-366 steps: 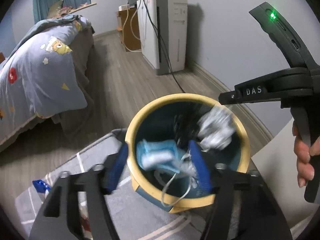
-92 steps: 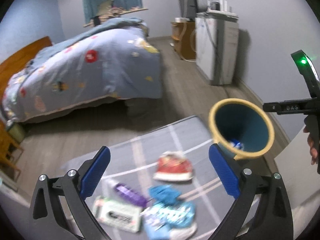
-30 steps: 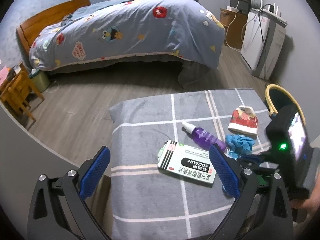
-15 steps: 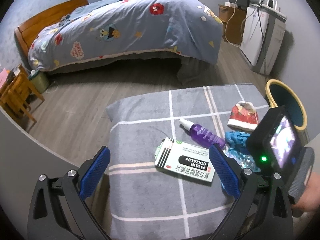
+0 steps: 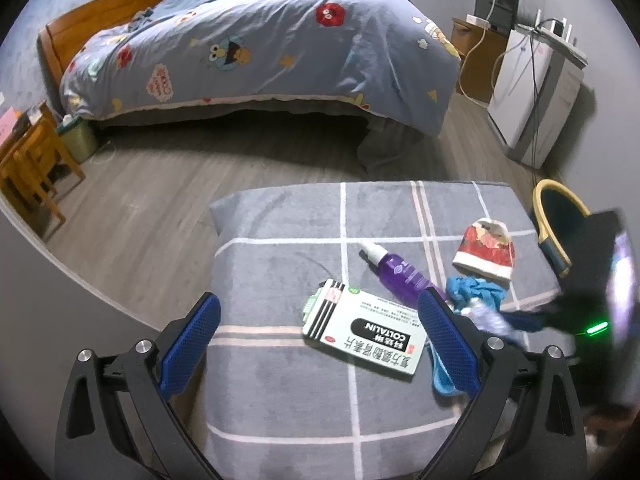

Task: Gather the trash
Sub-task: 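Grasp the silver blister pack with the right gripper, then hold the blister pack in the right gripper while the left gripper grasps the COLTALIN box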

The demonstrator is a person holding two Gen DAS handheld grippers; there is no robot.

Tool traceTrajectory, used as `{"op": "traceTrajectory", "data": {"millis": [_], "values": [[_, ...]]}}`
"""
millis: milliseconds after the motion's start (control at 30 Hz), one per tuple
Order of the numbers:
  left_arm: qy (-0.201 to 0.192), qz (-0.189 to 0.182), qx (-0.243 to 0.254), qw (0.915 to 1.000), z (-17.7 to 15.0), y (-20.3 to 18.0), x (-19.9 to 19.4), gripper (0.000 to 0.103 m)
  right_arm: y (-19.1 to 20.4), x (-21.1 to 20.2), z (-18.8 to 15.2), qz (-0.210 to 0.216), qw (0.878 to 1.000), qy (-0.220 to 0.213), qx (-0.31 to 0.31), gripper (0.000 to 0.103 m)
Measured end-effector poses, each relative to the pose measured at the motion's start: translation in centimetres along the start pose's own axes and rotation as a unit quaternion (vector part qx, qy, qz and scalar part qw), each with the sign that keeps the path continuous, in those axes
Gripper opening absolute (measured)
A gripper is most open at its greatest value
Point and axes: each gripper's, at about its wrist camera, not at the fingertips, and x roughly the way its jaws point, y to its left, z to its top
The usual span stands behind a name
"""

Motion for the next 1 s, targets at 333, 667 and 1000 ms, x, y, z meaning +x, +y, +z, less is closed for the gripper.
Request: {"op": "traceTrajectory", "data": {"millis": [333,667,1000], "values": [[0.031,0.02,-0.075,0.9965,-1.4,-1.6,3.4,0.098,-6.2,-6.1,-0.4,0.022,0.995,-0.066,0.072,0.022],[0.057,0.064,-0.116,0.9896,-2.9,-5.0,9.1,0.098,-10.1,-5.7,-1.1,0.018,0.992,-0.079,0.095,0.022],[0.108,0.107,-0.203,0.9673,-4.1,-4.8,12.5,0.098,-12.1,-5.8,-2.2,0.041,0.991,-0.082,0.097,0.022]]}}
